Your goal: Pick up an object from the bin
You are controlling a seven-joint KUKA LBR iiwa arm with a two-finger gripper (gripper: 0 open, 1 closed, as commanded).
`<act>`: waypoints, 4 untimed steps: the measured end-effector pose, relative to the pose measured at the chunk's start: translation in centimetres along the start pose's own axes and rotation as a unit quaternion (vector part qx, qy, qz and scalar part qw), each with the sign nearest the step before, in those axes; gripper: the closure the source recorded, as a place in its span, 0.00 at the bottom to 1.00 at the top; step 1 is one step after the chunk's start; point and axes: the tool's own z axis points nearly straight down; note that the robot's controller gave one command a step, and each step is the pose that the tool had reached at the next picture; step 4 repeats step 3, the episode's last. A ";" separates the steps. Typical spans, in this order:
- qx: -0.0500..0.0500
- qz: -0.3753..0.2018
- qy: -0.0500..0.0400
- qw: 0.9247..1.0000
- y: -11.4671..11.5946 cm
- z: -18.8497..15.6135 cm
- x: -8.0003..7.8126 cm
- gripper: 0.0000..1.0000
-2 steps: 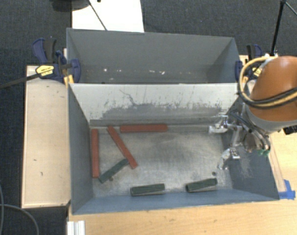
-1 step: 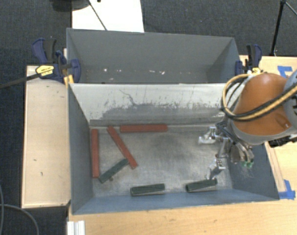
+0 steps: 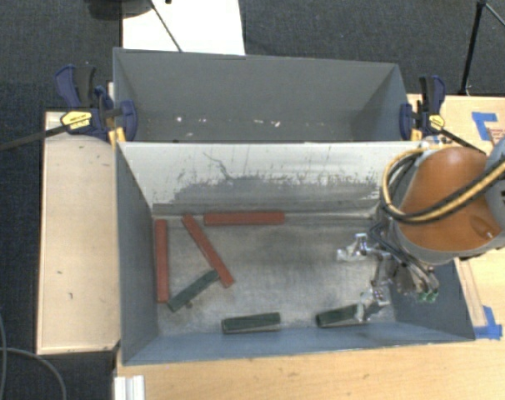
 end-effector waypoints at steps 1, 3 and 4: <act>0.002 -0.016 -0.007 1.000 0.8 5.6 -0.7 1.00; 0.000 -0.037 -0.001 0.999 -0.1 -9.7 -1.7 1.00; 0.000 -0.037 -0.001 0.999 -0.1 -9.7 -1.7 1.00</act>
Offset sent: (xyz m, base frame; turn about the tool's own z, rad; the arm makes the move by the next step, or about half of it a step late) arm 0.0000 0.0000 0.0000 0.0000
